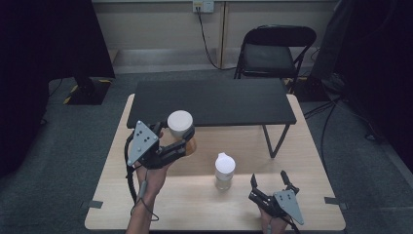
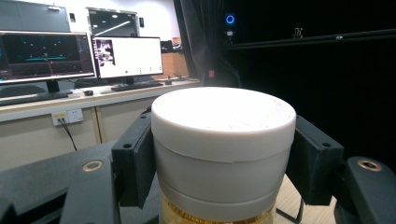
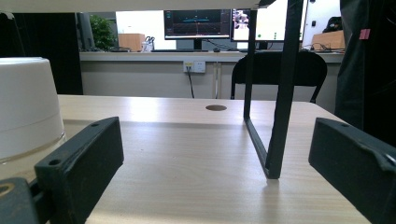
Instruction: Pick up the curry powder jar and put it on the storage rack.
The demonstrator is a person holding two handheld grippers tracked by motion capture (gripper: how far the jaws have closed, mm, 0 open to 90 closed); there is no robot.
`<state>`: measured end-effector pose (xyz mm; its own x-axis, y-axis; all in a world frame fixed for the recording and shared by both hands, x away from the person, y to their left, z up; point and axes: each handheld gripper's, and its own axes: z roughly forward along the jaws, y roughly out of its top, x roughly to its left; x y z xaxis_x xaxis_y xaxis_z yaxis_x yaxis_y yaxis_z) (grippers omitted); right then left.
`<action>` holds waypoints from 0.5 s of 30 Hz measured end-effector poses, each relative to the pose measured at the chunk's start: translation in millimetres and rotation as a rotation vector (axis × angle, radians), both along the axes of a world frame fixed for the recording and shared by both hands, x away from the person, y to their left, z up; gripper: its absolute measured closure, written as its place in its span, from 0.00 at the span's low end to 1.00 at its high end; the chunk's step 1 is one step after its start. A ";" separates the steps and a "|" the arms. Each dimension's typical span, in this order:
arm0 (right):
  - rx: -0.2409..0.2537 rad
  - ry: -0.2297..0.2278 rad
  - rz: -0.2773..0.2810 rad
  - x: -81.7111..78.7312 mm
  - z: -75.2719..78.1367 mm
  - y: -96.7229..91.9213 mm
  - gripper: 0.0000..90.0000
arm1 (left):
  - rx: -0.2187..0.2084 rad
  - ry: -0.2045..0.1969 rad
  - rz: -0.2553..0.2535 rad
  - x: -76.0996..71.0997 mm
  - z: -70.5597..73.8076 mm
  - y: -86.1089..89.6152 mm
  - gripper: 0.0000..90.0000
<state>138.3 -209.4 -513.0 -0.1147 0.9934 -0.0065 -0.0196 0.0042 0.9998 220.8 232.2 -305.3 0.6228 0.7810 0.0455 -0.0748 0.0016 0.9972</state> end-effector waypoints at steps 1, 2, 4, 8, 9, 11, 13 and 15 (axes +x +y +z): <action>0.000 0.000 -0.001 -0.1 0.0 0.2 0.02 | 0.009 -0.005 0.010 0.9 6.8 -2.4 0.37; 0.000 0.000 -0.002 -0.1 0.0 0.2 0.02 | 0.014 -0.006 0.015 1.8 10.2 -3.4 0.37; 0.000 0.000 -0.001 -0.1 0.0 0.1 0.02 | 0.021 -0.007 0.017 3.3 13.7 -3.7 0.37; 0.000 0.000 0.000 0.0 0.0 0.0 0.02 | 0.016 0.018 0.055 6.9 26.5 -9.6 0.37; 0.000 0.000 0.000 -0.1 0.0 0.0 0.02 | 0.022 0.021 0.062 7.6 29.6 -11.1 0.37; 0.000 0.000 0.000 -0.1 0.0 -0.1 0.02 | 0.028 0.026 0.080 7.6 35.1 -15.6 0.37; 0.000 0.000 0.001 0.0 0.0 -0.3 0.02 | 0.023 0.032 0.098 9.0 39.7 -19.1 0.37; 0.000 0.000 0.003 0.0 0.0 -0.5 0.02 | 0.002 0.044 0.120 14.9 44.3 -21.5 0.37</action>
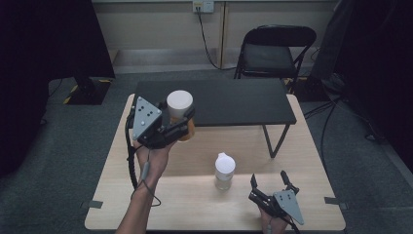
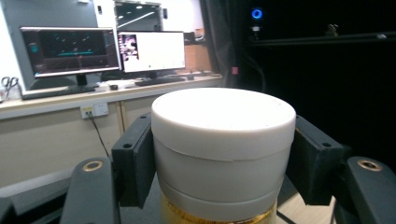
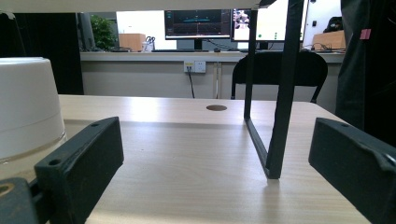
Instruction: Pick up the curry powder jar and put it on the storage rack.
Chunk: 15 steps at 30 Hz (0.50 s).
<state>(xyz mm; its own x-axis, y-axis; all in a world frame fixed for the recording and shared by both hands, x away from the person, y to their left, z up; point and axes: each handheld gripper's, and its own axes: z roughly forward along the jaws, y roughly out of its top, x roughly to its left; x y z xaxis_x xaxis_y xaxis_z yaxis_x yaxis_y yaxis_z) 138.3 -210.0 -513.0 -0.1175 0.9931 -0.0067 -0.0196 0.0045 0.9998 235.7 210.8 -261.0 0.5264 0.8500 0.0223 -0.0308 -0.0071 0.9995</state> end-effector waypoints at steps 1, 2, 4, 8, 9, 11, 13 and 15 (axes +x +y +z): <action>0.000 0.000 0.000 0.0 0.0 0.0 0.02 | 0.000 0.000 0.000 0.0 0.0 0.0 0.37; 0.000 0.000 0.000 0.0 0.0 0.1 0.02 | -0.007 0.001 0.008 2.3 0.7 -0.9 0.37; 0.000 0.000 0.002 0.0 0.0 -0.3 0.02 | -0.005 0.001 0.023 7.3 2.4 -3.0 0.37; 0.000 0.000 0.003 0.0 0.0 -0.5 0.02 | -0.010 0.009 0.029 23.6 4.0 -2.7 0.37; 0.000 0.000 0.004 0.0 0.0 -0.6 0.02 | -0.010 0.011 0.035 26.8 4.2 -3.2 0.37; 0.000 0.000 0.005 0.0 0.0 -0.8 0.02 | -0.010 0.009 0.038 33.7 2.6 -3.3 0.37; 0.000 0.000 0.005 0.0 0.0 -0.8 0.02 | -0.008 0.011 0.046 39.4 1.4 -5.0 0.37; 0.000 0.000 0.006 0.0 0.0 -1.0 0.02 | -0.011 0.012 0.057 44.3 -0.1 -7.0 0.37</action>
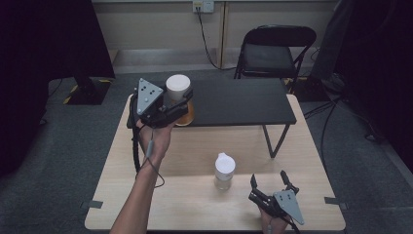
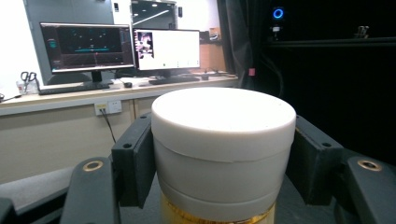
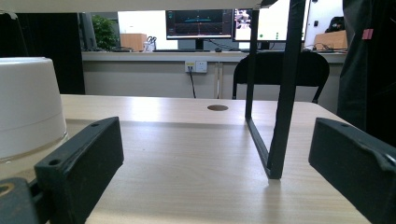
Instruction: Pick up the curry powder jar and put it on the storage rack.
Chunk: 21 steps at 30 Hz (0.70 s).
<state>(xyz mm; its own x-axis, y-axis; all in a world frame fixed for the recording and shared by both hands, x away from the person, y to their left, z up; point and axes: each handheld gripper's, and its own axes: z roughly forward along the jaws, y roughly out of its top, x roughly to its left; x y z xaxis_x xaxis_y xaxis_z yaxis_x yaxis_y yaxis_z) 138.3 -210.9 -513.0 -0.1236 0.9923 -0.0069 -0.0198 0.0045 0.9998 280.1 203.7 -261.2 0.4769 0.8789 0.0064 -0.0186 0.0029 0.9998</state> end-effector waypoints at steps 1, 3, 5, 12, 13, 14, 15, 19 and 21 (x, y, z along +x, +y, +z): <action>0.000 0.000 0.001 0.0 0.0 -0.1 0.02 | 0.005 -0.001 0.006 1.7 0.0 -1.7 0.37; 0.000 0.000 0.003 0.0 0.1 -0.4 0.02 | 0.012 -0.007 0.010 5.5 -1.0 -4.0 0.37; -0.001 0.000 0.005 0.0 0.1 -0.8 0.02 | 0.006 0.005 0.003 10.4 -0.7 -3.8 0.37; 0.001 0.000 0.005 -0.1 0.0 -0.9 0.02 | -0.024 0.021 0.013 14.3 -9.8 -4.8 0.37; 0.001 0.000 0.005 -0.1 0.0 -0.9 0.02 | -0.019 0.027 0.013 15.0 -9.6 -4.9 0.37; 0.001 0.000 0.005 -0.1 0.0 -0.9 0.02 | -0.020 0.024 0.013 15.2 -10.4 -4.6 0.37; 0.001 0.000 0.005 -0.1 0.0 -0.8 0.02 | -0.024 0.025 0.016 14.9 -10.1 -4.8 0.37; 0.001 0.000 0.005 -0.1 0.0 -0.8 0.02 | -0.006 0.023 0.010 16.0 -9.3 -5.0 0.37; 0.001 0.000 0.005 -0.1 0.0 -0.8 0.02 | -0.007 0.022 0.012 16.5 -10.1 -5.2 0.37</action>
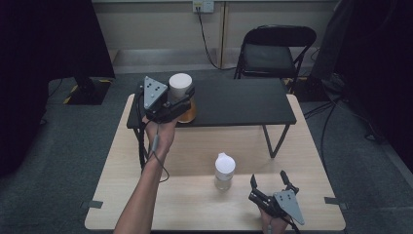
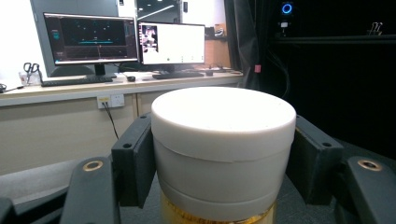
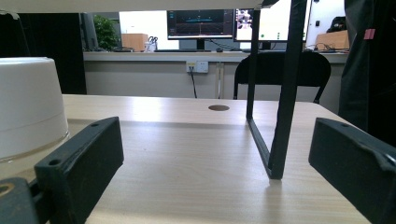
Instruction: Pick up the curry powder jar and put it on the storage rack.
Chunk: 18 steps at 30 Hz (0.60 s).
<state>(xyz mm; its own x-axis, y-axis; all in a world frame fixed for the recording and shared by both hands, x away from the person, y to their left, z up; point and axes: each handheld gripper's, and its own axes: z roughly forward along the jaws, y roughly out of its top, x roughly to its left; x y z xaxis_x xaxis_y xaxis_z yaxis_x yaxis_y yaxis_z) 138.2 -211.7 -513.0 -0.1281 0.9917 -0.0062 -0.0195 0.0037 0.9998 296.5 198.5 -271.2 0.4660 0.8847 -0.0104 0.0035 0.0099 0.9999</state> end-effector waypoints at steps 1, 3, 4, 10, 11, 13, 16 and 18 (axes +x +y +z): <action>0.000 0.000 0.000 0.0 0.0 0.1 0.02 | -0.005 -0.005 0.001 0.5 -1.8 -0.4 0.37; 0.001 0.000 0.000 -0.1 -0.1 0.0 0.02 | -0.008 -0.013 0.001 1.7 -4.5 -1.5 0.37; 0.001 0.000 0.000 -0.1 -0.1 0.0 0.02 | -0.008 -0.013 0.002 2.0 -4.4 -1.7 0.37; 0.000 0.000 0.000 -0.1 0.0 0.0 0.02 | -0.014 -0.013 -0.006 4.4 -5.4 0.4 0.37; 0.000 0.000 0.000 -0.1 0.0 0.0 0.02 | -0.012 -0.016 -0.009 4.7 -6.0 1.0 0.37; 0.001 0.000 -0.002 -0.1 0.0 0.3 0.02 | -0.014 -0.018 -0.011 5.1 -6.8 1.7 0.37; 0.001 0.000 -0.002 -0.1 0.0 0.3 0.02 | -0.018 -0.018 -0.017 6.2 -7.3 3.0 0.37; 0.001 0.000 -0.002 -0.1 0.0 0.3 0.02 | -0.020 -0.014 -0.021 7.1 -6.9 3.9 0.37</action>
<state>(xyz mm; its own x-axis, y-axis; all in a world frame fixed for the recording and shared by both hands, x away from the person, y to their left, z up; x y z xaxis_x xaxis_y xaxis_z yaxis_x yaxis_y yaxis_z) 138.1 -211.4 -513.0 -0.1261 0.9920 -0.0056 -0.0194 0.0031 0.9998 303.7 202.4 -278.1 0.4849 0.8743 -0.0214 -0.0103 0.0302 0.9995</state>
